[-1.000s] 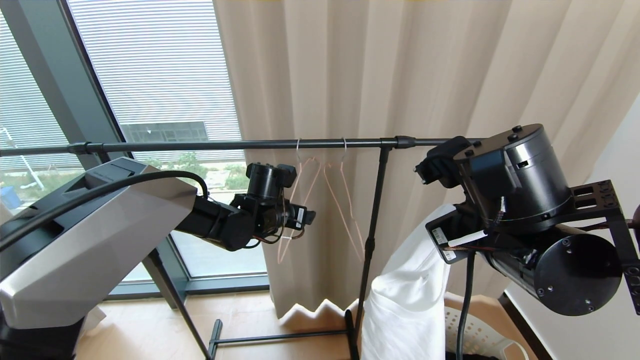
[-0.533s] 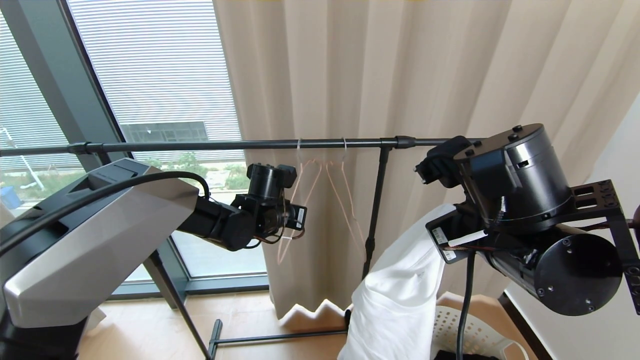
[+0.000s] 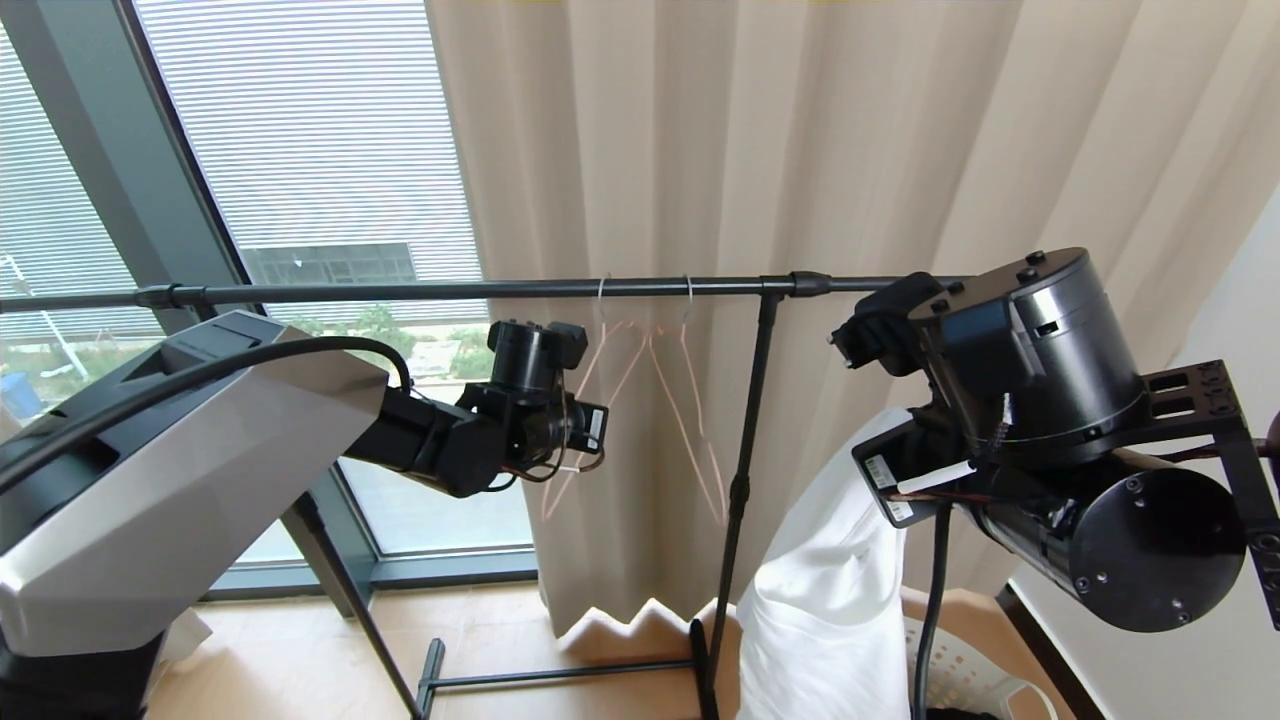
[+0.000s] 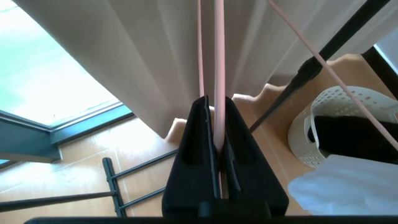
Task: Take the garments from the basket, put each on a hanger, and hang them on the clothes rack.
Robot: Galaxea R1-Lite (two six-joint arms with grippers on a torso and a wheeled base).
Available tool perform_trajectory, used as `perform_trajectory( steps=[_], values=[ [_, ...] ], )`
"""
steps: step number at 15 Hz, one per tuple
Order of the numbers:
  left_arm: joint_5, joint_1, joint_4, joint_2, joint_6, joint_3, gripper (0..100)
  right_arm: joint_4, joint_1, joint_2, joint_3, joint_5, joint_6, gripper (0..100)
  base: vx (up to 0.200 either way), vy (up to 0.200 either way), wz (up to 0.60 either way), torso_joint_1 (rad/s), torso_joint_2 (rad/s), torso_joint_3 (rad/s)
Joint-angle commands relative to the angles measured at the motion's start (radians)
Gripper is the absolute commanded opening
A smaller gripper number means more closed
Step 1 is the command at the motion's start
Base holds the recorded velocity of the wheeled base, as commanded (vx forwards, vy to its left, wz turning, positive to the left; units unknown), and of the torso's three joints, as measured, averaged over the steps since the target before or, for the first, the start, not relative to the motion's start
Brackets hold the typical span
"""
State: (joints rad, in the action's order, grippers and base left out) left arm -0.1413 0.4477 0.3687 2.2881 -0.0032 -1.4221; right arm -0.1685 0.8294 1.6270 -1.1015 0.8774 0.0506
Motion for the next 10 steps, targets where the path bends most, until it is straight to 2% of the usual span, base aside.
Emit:
perform_trajectory(
  steps=[1, 5, 10],
  values=[
    [-0.001, 0.000, 0.001, -0.055, 0.000, 0.015, 0, 0.001, 0.001, -0.004, 0.000, 0.000, 0.000, 0, 0.000, 0.000, 0.00, 0.000, 0.00, 0.000],
    [-0.001, 0.003, 0.012, -0.144, 0.003, 0.108, 0, 0.000, 0.001, -0.009, 0.002, 0.000, 0.002, 0, 0.000, 0.000, 0.00, 0.000, 0.00, 0.000],
    [0.000, 0.003, 0.098, -0.190, 0.009, 0.201, 0, 0.000, 0.001, -0.006, 0.002, 0.002, 0.002, 0, 0.000, 0.000, 0.00, 0.000, 0.00, 0.000]
  ],
)
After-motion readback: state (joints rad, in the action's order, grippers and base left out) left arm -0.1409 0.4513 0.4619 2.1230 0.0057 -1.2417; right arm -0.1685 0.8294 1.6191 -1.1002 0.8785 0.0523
